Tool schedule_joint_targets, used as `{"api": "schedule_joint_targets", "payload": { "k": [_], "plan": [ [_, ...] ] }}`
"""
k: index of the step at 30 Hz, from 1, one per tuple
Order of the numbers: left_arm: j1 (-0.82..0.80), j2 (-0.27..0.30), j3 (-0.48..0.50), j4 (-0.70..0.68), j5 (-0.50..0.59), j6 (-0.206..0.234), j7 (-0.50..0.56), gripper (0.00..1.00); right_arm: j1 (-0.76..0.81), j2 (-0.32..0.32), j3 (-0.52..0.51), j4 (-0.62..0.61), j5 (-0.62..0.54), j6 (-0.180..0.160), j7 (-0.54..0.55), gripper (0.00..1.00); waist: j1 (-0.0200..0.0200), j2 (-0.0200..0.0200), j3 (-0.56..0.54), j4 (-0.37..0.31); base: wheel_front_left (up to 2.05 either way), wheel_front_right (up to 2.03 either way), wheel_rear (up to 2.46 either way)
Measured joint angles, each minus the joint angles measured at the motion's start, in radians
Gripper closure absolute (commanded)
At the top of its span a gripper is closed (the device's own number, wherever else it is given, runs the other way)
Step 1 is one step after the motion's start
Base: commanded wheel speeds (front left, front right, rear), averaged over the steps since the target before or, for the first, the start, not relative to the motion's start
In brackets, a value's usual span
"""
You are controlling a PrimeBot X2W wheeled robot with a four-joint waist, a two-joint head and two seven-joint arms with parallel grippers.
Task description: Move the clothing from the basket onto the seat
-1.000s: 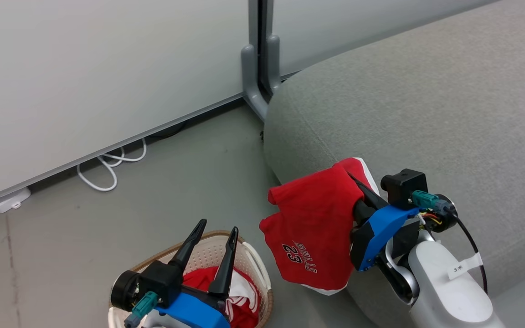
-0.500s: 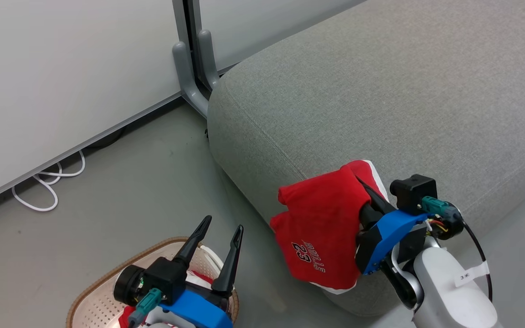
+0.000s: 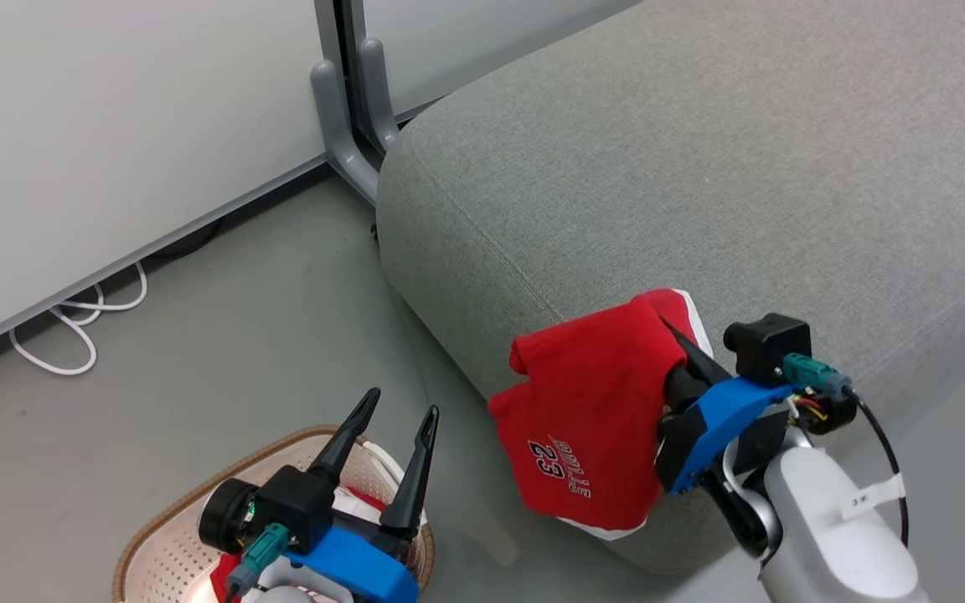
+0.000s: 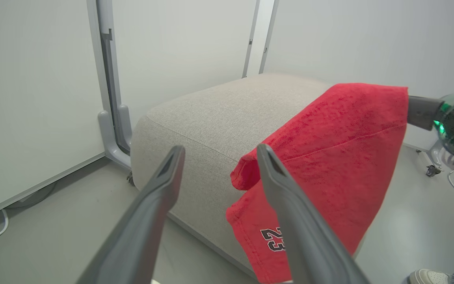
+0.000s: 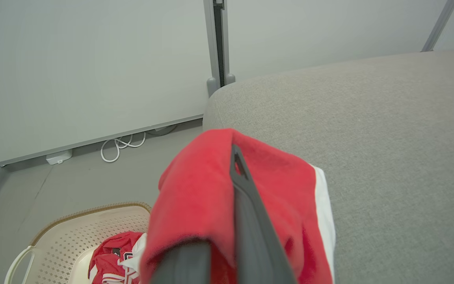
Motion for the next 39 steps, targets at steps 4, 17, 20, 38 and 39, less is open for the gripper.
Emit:
{"api": "schedule_joint_targets", "payload": {
  "k": [4,17,20,38,39],
  "plan": [
    [-0.030,0.015,-0.012,-0.006,0.016,0.000,0.000,0.00,-0.065,-0.017,-0.025,0.004,0.010,0.000,0.010,1.00,0.0000,0.0000,0.034,0.010,0.00,0.00,0.00],
    [-0.232,0.125,-0.086,-0.061,0.044,0.000,0.000,0.00,-0.431,-0.218,-0.259,-0.006,0.040,0.000,0.039,1.00,0.0001,0.0000,0.288,0.094,0.00,0.00,0.00],
    [-0.272,0.150,-0.098,-0.081,0.052,0.000,-0.001,0.00,-0.500,-0.272,-0.361,-0.008,0.023,0.000,0.035,1.00,0.0001,0.0000,0.357,0.119,0.00,0.00,0.00],
    [-0.364,0.172,-0.100,-0.188,0.087,0.000,-0.001,0.00,-0.569,-0.321,-0.732,0.253,-0.001,0.000,-0.074,1.00,0.0002,0.0000,0.640,0.284,0.00,0.00,0.00],
    [-0.364,0.172,-0.098,-0.189,0.087,0.000,-0.001,0.00,-0.569,-0.319,-0.736,0.272,-0.001,0.000,-0.081,1.00,0.0001,0.0000,0.644,0.289,0.00,0.00,0.00]
  ]
}}
